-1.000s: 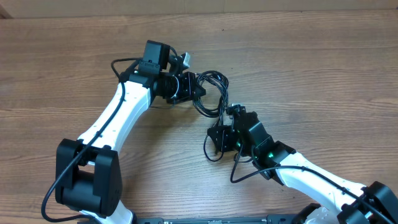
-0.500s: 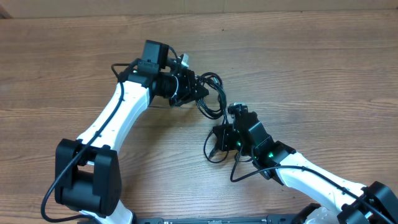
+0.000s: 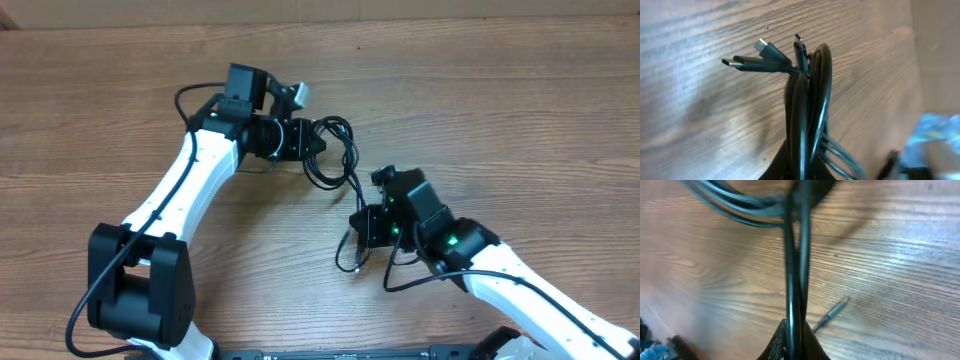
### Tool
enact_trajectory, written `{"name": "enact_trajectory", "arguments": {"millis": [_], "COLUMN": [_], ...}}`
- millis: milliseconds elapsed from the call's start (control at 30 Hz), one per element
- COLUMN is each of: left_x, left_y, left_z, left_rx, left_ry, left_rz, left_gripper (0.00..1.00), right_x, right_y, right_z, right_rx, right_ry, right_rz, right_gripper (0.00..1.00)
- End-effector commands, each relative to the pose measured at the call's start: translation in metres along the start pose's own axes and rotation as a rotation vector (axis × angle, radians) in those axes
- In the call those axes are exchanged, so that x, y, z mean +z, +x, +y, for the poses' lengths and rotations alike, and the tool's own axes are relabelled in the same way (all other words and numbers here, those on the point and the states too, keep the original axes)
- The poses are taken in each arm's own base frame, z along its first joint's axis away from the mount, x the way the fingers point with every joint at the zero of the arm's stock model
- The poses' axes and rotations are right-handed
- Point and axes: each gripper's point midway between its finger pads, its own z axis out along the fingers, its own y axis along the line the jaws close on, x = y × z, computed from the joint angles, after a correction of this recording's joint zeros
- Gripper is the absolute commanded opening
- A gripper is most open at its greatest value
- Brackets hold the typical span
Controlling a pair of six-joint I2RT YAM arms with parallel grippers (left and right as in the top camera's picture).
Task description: Untangle cables
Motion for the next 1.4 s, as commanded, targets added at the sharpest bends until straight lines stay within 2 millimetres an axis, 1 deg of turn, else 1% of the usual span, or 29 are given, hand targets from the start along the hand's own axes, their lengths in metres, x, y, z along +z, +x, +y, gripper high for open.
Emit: {"name": "enact_trajectory", "arguments": {"millis": [0, 100, 167, 267, 367, 500, 600, 700, 833, 900, 967, 1033, 1133, 1300, 1367], "left_x": [-0.007, 0.003, 0.008, 0.014, 0.017, 0.017, 0.016, 0.015, 0.009, 0.007, 0.006, 0.005, 0.001, -0.005, -0.010], "left_y": [-0.011, -0.003, 0.003, 0.010, 0.017, 0.021, 0.023, 0.025, 0.031, 0.033, 0.034, 0.034, 0.032, 0.017, 0.010], "left_z": [-0.024, -0.040, -0.049, -0.058, -0.063, -0.065, -0.074, -0.083, -0.104, -0.109, -0.112, -0.114, -0.118, -0.111, -0.114], "left_rx": [0.278, 0.339, 0.366, 0.407, 0.448, 0.446, 0.445, 0.443, 0.436, 0.418, 0.405, 0.393, 0.371, 0.231, 0.163], "left_ry": [-0.007, 0.016, 0.030, 0.043, 0.051, 0.067, 0.125, 0.180, 0.313, 0.341, 0.361, 0.378, 0.410, 0.402, 0.430], "left_rz": [-0.038, -0.013, 0.002, 0.023, 0.046, 0.058, 0.061, 0.065, 0.075, 0.080, 0.085, 0.088, 0.085, 0.059, 0.051], "left_gripper": [0.04, 0.04, 0.04, 0.04, 0.04, 0.04, 0.04, 0.04, 0.04, 0.04, 0.04, 0.04, 0.05, 0.04, 0.05], "right_x": [-0.025, -0.034, -0.035, -0.035, -0.037, -0.041, -0.041, -0.036, -0.026, -0.021, -0.017, -0.014, -0.012, -0.012, -0.012], "right_y": [-0.024, -0.031, -0.035, -0.042, -0.051, -0.063, -0.068, -0.067, -0.068, -0.069, -0.071, -0.073, -0.077, -0.082, -0.084], "right_z": [0.033, 0.047, 0.046, 0.037, 0.027, 0.005, -0.002, -0.007, -0.010, -0.011, -0.017, -0.021, -0.023, -0.021, -0.022], "right_rx": [-0.100, -0.157, -0.166, -0.153, -0.131, -0.092, -0.072, -0.063, -0.033, -0.012, 0.028, 0.063, 0.094, 0.161, 0.192], "right_ry": [-0.085, -0.120, -0.111, -0.066, -0.040, 0.033, 0.051, 0.065, 0.070, 0.070, 0.087, 0.099, 0.094, 0.079, 0.073], "right_rz": [-0.048, -0.056, -0.073, -0.099, -0.125, -0.168, -0.177, -0.166, -0.155, -0.154, -0.157, -0.161, -0.172, -0.194, -0.201], "right_gripper": [0.04, 0.04, 0.04, 0.04, 0.04, 0.04, 0.04, 0.04, 0.04, 0.04, 0.04, 0.04, 0.04, 0.04, 0.04]}}
